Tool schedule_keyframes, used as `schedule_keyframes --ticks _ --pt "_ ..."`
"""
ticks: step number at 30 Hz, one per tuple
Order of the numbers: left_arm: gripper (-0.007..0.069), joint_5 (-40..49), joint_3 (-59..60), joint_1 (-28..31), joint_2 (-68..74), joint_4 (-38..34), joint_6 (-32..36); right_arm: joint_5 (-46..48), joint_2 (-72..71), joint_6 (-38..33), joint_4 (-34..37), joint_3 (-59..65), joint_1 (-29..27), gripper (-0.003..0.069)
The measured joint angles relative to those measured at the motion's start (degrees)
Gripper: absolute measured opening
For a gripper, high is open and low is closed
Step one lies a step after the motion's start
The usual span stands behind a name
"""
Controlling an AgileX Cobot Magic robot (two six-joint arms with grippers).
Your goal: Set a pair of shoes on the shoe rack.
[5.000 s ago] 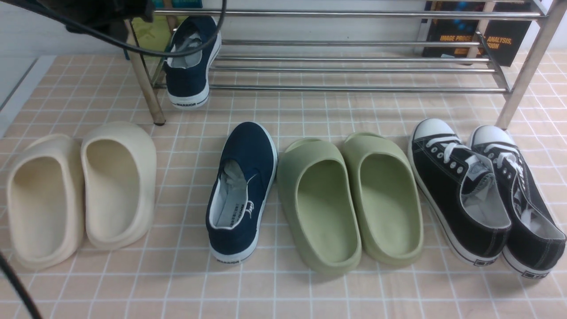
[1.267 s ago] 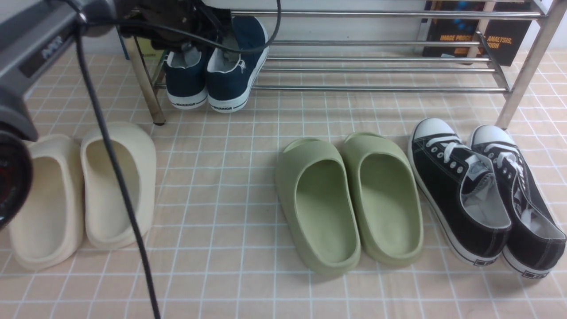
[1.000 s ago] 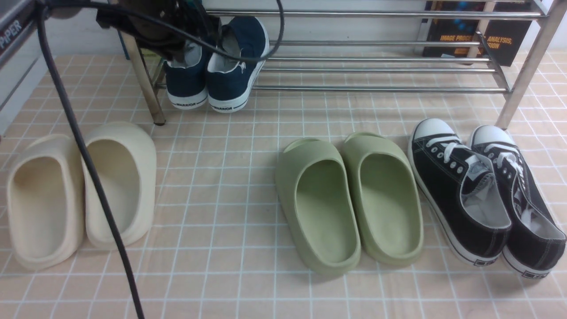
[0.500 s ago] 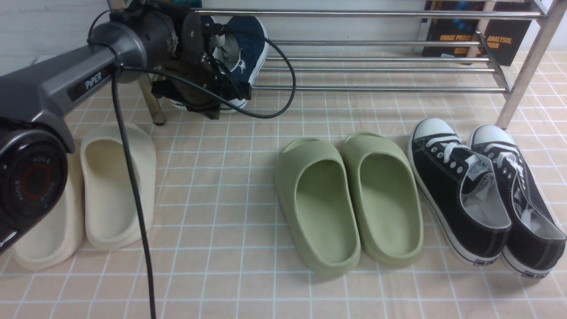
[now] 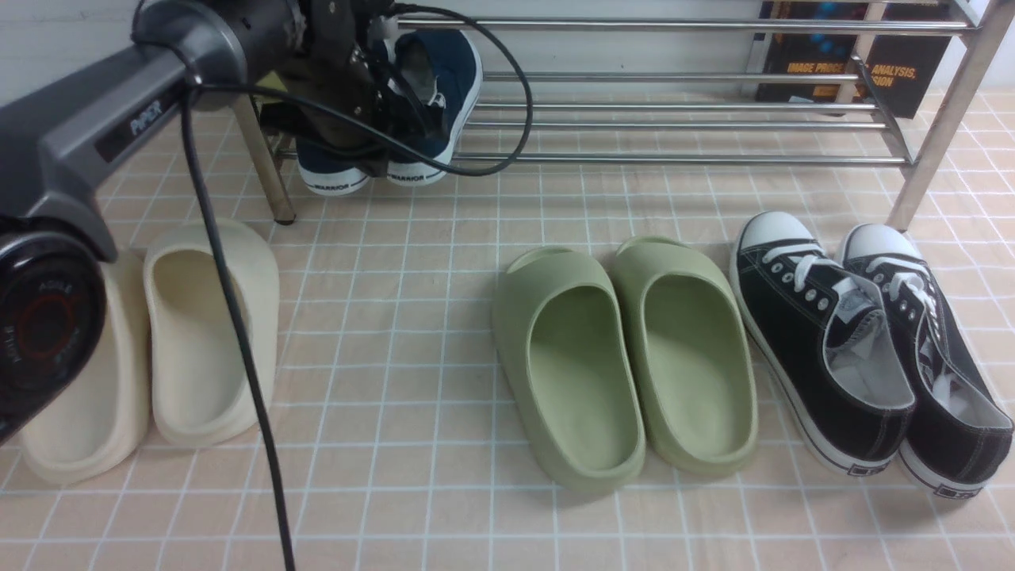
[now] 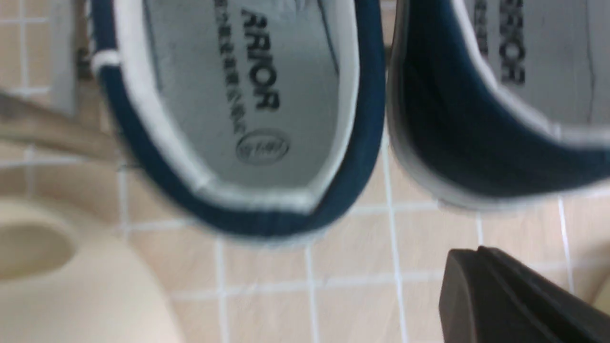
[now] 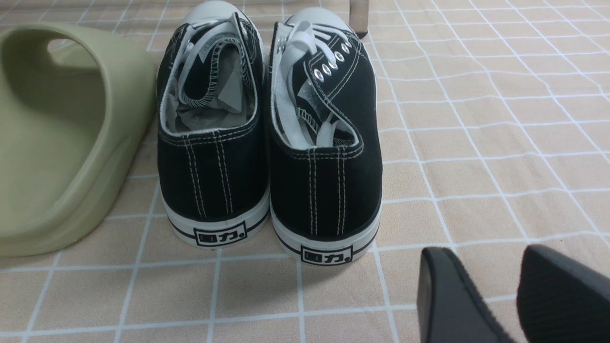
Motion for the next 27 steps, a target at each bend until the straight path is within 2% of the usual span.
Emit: schedule_keyframes --ticks 2,8,13,17,18,23,27 --pt "0.0005 2.11 -0.19 0.0 -1.63 0.44 0.52 0.0 0.0 0.0 0.0 0.0 0.0 0.0239" --pt "0.0013 10.0 -0.26 0.0 -19.13 3.45 4.39 0.0 0.0 0.0 -0.12 0.0 0.0 0.0239" --pt "0.0016 12.04 4.35 0.0 -32.87 6.3 4.84 0.0 0.0 0.0 -0.17 0.0 0.0 0.0239" --pt "0.002 12.11 16.97 0.0 -44.79 7.18 4.54 0.0 0.0 0.07 -0.17 0.0 0.0 0.0239" --pt "0.002 12.11 16.97 0.0 -45.4 7.18 4.45 0.0 0.0 0.07 -0.17 0.0 0.0 0.0239" --pt "0.002 7.08 41.23 0.0 -64.49 7.56 1.73 0.0 0.0 0.07 -0.17 0.0 0.0 0.0239" --pt "0.002 6.12 52.05 0.0 -76.13 10.15 -2.38 0.0 0.0 0.01 -0.17 0.0 0.0 0.0239"
